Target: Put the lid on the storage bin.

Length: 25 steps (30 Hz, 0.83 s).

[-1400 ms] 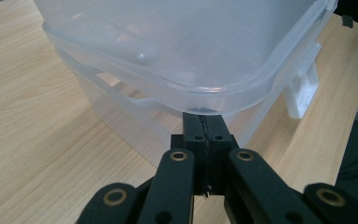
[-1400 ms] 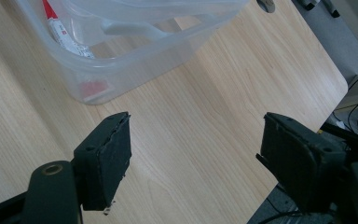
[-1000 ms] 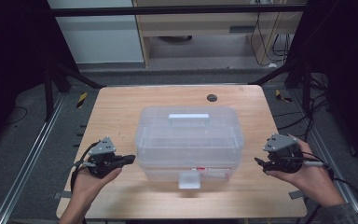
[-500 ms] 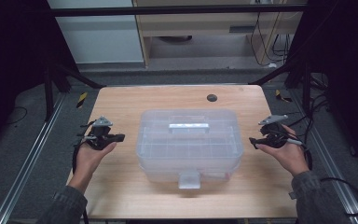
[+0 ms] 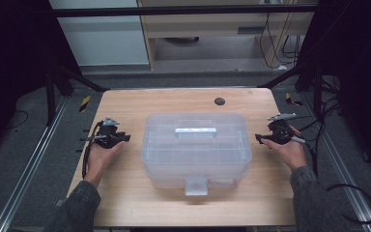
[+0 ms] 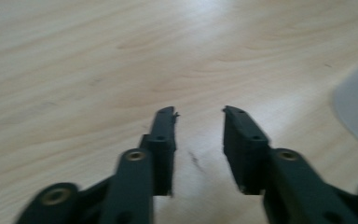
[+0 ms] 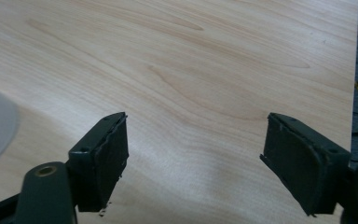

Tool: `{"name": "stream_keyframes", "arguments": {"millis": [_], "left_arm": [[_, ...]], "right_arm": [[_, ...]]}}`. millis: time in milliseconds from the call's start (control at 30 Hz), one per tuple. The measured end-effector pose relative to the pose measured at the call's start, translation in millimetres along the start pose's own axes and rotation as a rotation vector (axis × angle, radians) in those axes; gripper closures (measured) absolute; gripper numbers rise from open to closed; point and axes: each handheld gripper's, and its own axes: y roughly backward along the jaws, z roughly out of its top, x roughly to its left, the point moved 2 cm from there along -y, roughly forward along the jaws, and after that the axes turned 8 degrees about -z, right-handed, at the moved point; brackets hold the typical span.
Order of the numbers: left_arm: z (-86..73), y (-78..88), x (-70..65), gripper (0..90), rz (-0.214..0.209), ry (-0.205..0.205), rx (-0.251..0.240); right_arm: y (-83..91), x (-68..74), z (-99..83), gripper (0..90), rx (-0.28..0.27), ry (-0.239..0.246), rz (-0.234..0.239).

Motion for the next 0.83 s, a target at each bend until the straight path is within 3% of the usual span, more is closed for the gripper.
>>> {"name": "stream_keyframes", "arguments": {"millis": [33, 67, 333, 433, 567, 667, 833], "left_arm": [[-0.5, -2.1, 2.2, 49.5, 0.008, 0.023, -0.004], [-1.2, -5.6, 6.2, 45.0, 0.041, 0.047, -0.014], [-14.5, -18.0, 8.5, 24.1, 0.068, 0.068, 0.006], [-19.1, -22.5, 8.9, 21.1, 0.067, 0.067, 0.006], [-21.9, -27.0, 8.4, 15.9, 0.066, 0.057, -0.032], [-21.6, -27.7, 7.2, 14.6, 0.075, 0.047, -0.024], [-21.5, -29.1, 8.7, 6.5, 0.111, 0.084, -0.009]], "right_arm": [[-6.2, 1.5, -1.6, 18.8, -0.001, -0.021, -0.001], [-8.4, 2.9, -2.0, 17.9, 0.004, -0.027, 0.003], [-25.5, 16.3, -12.8, 14.4, -0.003, -0.069, -0.005], [-30.2, 19.6, -15.5, 12.1, -0.006, -0.092, 0.009], [-31.3, 21.1, -18.8, 7.8, -0.033, -0.118, -0.014], [-31.1, 22.2, -21.5, 5.2, -0.045, -0.136, -0.035], [-30.3, 24.0, -23.2, 0.6, -0.021, -0.168, -0.056]]}}
